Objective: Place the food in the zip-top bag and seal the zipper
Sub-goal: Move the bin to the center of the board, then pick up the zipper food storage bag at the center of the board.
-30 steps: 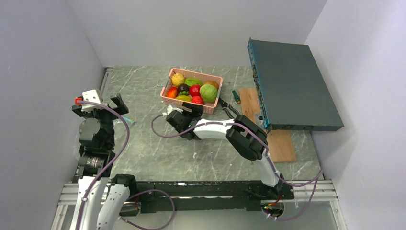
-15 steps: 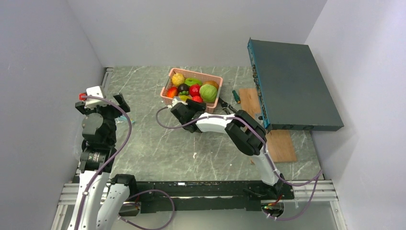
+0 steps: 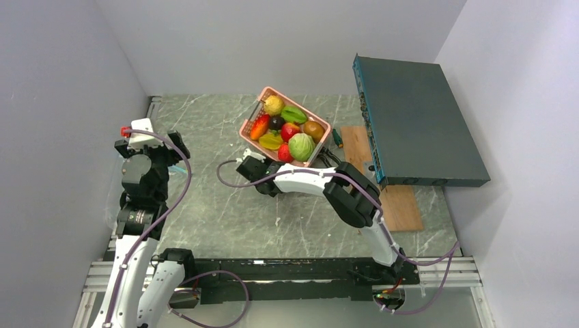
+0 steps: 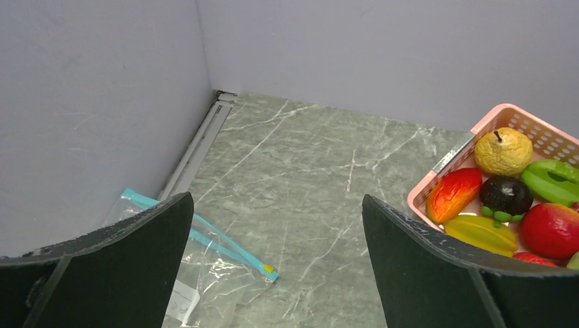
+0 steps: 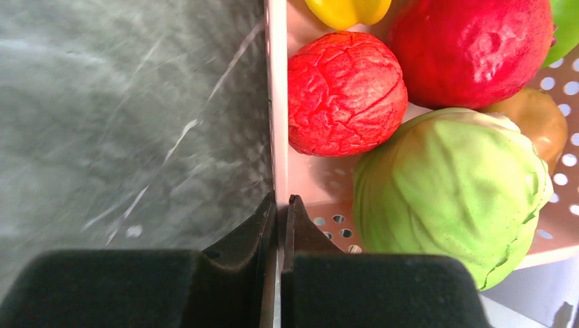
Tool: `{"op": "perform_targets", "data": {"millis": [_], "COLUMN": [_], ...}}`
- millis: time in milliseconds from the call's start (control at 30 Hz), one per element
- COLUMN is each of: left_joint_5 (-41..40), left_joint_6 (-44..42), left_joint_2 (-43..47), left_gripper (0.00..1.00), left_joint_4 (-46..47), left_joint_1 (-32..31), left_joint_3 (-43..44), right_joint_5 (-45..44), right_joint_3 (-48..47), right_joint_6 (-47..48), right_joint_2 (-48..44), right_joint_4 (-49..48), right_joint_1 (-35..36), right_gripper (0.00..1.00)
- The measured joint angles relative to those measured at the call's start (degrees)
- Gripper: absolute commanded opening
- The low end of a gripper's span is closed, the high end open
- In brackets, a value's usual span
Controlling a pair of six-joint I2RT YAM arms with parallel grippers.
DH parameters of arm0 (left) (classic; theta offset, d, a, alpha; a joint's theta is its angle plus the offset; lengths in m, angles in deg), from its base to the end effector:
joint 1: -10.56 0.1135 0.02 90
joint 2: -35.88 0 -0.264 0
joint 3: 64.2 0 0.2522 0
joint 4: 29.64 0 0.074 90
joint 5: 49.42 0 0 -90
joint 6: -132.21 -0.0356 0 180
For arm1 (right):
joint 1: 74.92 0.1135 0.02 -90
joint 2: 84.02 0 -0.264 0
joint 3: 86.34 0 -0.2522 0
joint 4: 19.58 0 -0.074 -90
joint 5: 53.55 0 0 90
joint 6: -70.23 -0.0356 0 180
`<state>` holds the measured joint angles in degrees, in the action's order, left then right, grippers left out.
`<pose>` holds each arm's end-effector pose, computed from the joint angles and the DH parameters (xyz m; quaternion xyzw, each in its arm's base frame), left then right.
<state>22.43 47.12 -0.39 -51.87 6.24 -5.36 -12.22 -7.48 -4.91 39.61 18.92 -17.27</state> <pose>0.1483 -0.0001 0.3671 -0.1154 0.6956 0.0545 0.7070 0.2615 0.3629 0.1516 -0.4384 0.7724 -0.2882 0.3580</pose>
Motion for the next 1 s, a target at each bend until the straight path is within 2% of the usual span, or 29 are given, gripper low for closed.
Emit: {"op": "perform_targets", "data": {"millis": [133,433,567,600,733,833,900,1000], "left_joint_5": [1.4,2.8,3.0,3.0,2.7,-0.4,-3.5,-10.1], "left_joint_6": [0.1,0.2,0.2,0.2,0.2,0.2,1.1,7.5], "left_joint_2": [0.0,-0.2,-0.2,-0.2,-0.8,-2.8,-5.3,-13.3], "left_gripper": [1.0,1.0,1.0,1.0,1.0,1.0,1.0,1.0], "left_joint_4": [0.0,-0.5,-0.9,-1.0,-1.7,-2.5,-3.5,-10.1], "left_joint_1": [0.0,0.2,0.1,0.0,-1.2,-3.5,-4.7,-4.7], "left_joint_3": [0.3,0.9,0.9,0.9,1.1,1.8,2.6,6.5], "right_joint_5": [2.6,19.5,22.8,23.4,24.8,25.2,25.4,26.2], "right_joint_3": [-2.0,-5.0,-5.3,-5.3,-5.1,-4.4,-1.7,4.4], "right_joint_6": [-5.8,-18.8,-24.6,-25.9,-29.2,-30.5,-30.8,-30.7], "right_joint_2": [-2.1,-8.8,-9.8,-10.0,-10.6,-12.0,-15.3,-23.4], "right_joint_4": [6.6,15.5,17.0,17.2,17.3,16.7,15.1,11.8], "right_joint_1": [1.3,2.6,3.8,4.2,5.3,6.0,6.3,6.4], "right_gripper": [0.0,0.0,0.0,0.05,0.41,0.61,0.7,0.74]}}
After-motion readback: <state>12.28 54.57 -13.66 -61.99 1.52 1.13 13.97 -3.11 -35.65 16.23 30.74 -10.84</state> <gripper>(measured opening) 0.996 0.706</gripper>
